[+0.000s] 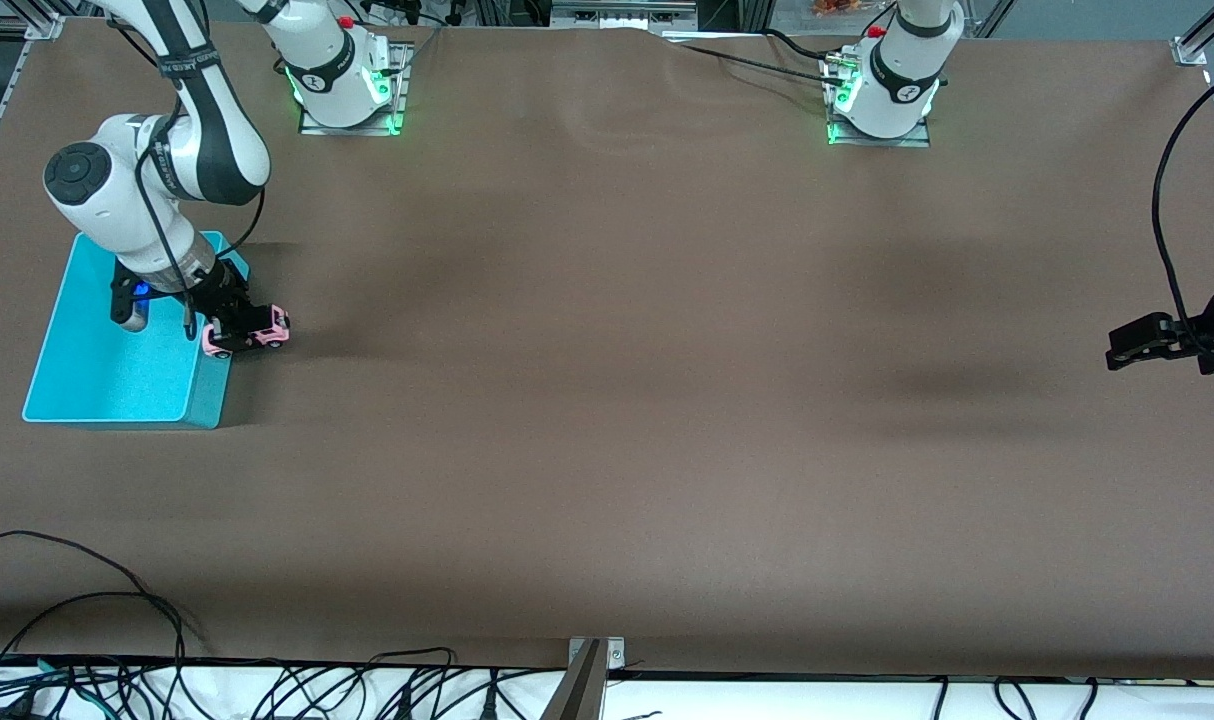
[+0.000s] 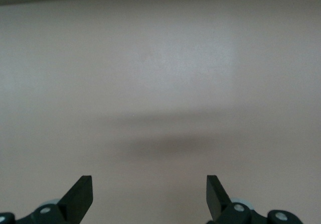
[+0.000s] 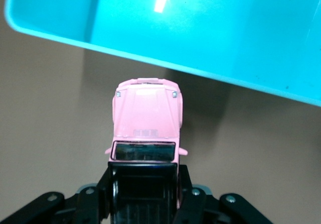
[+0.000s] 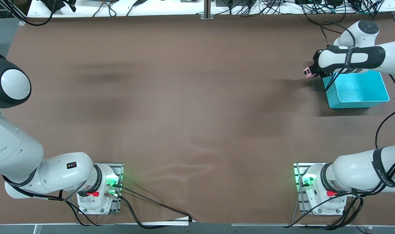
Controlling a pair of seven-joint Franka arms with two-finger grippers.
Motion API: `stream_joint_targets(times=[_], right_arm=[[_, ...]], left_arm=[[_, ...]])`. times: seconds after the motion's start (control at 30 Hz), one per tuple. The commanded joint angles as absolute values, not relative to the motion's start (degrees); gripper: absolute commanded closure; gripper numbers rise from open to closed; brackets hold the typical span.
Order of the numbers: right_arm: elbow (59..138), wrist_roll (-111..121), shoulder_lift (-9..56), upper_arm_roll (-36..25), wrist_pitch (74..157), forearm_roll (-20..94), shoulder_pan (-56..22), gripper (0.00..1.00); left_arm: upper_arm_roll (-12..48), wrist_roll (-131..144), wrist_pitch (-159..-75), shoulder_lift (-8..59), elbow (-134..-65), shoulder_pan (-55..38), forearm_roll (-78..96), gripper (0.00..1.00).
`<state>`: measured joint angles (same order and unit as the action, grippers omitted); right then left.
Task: Wind and store pink jeep toy
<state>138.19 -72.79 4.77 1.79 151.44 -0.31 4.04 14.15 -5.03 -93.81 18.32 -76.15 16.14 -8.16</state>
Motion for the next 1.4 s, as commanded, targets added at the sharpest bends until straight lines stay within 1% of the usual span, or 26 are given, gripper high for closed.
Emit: stream_joint_targets(times=[0.0,0.37,0.67,0.93,1.03,1.37], right_arm=[[138.08,-72.16,2.64,2.37,150.12,-0.53,4.48,1.00],[137.29,-71.98,1.41,3.87,149.50,-0.62,4.31,1.00],[135.53,-66.63,-0.44,4.31,144.58,-0.70,4.31,1.00],[134.56,-60.74,-1.49,3.87,142.12,-0.53,4.39,1.00],[134.39,-57.14,-1.67,2.99,141.42,-0.53,4.39,1.00],[134.30,-37.03,-2.20,-3.95,137.29,-0.62,4.39,1.00]], left_arm=[[15.56,-2.91,-93.16,17.49,-76.38,16.08,-8.61,0.00],[15.64,-1.67,-93.16,17.84,-76.20,15.82,-6.42,0.00],[15.56,-1.67,-93.16,17.84,-75.50,16.00,-6.42,0.00],[15.56,-1.58,-93.16,17.84,-75.41,15.91,-6.42,0.00],[15.56,-1.58,-93.16,17.84,-75.41,15.82,-6.42,0.00],[15.56,-1.76,-93.78,17.84,-75.41,16.26,-4.22,0.00]])
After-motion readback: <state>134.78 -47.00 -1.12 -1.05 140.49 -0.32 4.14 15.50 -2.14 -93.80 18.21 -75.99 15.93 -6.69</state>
